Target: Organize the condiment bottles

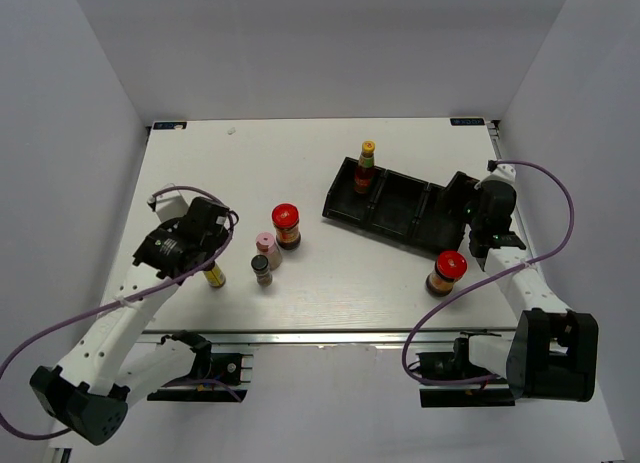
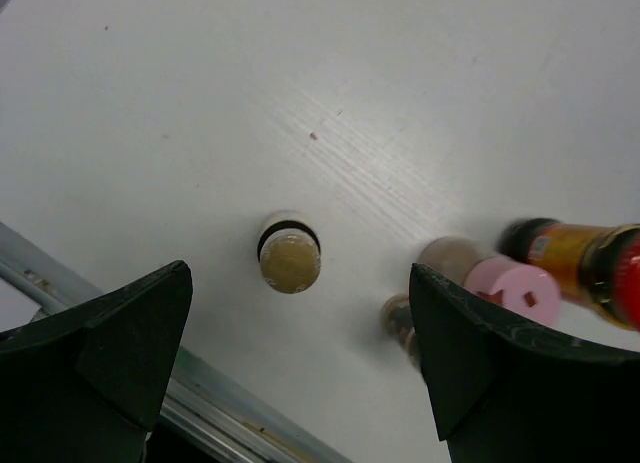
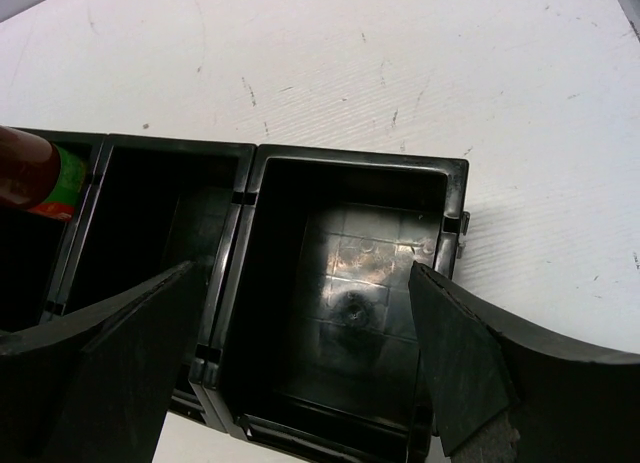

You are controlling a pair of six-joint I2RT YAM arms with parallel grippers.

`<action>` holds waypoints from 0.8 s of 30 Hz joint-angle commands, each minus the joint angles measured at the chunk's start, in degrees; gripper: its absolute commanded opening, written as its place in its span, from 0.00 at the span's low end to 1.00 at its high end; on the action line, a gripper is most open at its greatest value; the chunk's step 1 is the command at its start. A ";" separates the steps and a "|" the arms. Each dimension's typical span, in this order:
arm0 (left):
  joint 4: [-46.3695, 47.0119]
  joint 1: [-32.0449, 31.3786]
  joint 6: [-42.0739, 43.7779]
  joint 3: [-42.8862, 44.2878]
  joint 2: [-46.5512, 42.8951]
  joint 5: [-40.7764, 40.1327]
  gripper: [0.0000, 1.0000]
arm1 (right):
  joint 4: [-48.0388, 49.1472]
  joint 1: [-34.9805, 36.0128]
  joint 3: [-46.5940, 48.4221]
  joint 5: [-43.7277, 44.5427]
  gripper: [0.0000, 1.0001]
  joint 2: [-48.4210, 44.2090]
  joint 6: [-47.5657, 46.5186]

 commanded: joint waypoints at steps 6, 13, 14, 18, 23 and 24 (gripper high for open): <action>3.38 2.76 3.16 -7.28 0.56 3.44 0.98 | 1.58 0.01 0.74 2.23 0.89 -1.65 0.33; 12.51 9.18 8.53 -10.72 5.30 9.86 0.91 | 2.29 0.01 -0.23 1.61 0.89 -2.71 0.33; 12.79 9.44 8.62 -10.55 5.83 10.12 0.89 | 2.20 0.01 -0.15 1.61 0.89 -2.71 0.33; 13.14 9.71 9.06 -9.67 7.16 9.95 0.80 | 1.41 0.01 0.12 3.28 0.89 -2.53 0.59; 12.35 9.71 9.68 -9.14 6.98 10.92 0.73 | 0.97 0.01 0.21 3.63 0.89 -2.53 0.86; 12.00 9.80 9.77 -9.05 6.89 10.83 0.73 | 0.88 0.01 0.29 3.81 0.89 -2.53 1.03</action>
